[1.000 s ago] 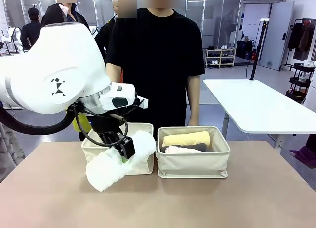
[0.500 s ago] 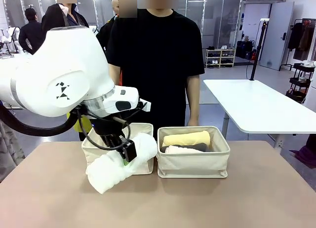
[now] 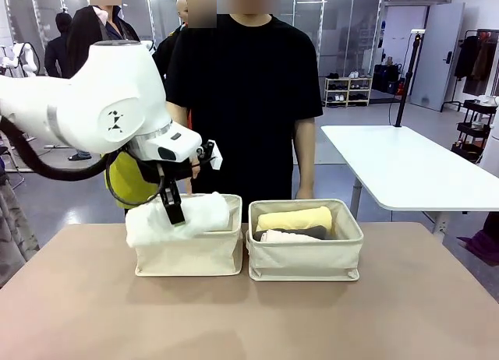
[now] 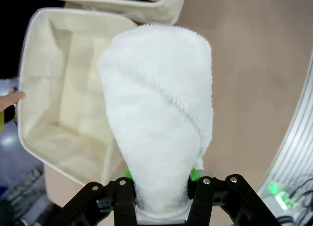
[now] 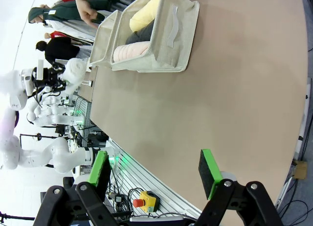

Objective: Divide the towels into two baskets.
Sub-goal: Pick up one hotel-folded towel from the bottom of the table and place it in the Fabric basket indicated by the person.

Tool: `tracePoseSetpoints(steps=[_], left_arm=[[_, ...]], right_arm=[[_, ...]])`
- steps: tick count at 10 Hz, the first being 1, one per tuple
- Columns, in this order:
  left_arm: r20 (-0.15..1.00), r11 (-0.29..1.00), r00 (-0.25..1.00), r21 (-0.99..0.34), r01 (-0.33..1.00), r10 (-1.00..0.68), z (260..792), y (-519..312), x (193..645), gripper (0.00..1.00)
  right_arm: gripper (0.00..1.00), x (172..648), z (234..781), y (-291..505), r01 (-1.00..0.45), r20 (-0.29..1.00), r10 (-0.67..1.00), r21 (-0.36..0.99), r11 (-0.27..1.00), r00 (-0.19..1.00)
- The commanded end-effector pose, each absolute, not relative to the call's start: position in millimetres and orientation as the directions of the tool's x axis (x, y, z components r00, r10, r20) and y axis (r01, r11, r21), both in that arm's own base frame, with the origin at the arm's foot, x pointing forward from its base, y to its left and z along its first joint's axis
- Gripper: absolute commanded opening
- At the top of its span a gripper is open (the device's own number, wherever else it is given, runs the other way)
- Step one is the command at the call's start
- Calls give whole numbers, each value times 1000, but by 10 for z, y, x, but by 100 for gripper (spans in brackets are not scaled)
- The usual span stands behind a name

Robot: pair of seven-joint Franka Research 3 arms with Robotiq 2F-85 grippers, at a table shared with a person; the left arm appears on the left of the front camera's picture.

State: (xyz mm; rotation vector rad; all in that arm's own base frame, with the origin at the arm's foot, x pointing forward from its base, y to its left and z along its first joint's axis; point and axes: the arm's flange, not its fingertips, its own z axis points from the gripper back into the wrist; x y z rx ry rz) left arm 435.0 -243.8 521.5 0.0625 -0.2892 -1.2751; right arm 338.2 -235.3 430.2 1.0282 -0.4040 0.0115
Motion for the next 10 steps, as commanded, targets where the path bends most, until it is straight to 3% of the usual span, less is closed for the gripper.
tracePoseSetpoints(steps=[1, 2, 5, 10], left_arm=[[196, 157, 103, 283, 946, -975, 5289, -2515, 4640, 37], [206, 200, 149, 258, 945, -967, 5239, -2510, 4900, 37], [154, 143, 105, 261, 955, -982, 4989, -2476, 5516, 37], [79, 100, 84, 228, 969, -993, 4599, -2478, 5947, 37]], right_arm=[[92, 3349, 4345, -2327, -176, 313, -192, 839, 515, 930], [92, 3349, 4345, -2327, -176, 313, -192, 839, 515, 930], [92, 3349, 4345, -2327, -176, 313, -192, 839, 515, 930], [92, 3349, 4345, -2327, -176, 313, -192, 839, 515, 930]])
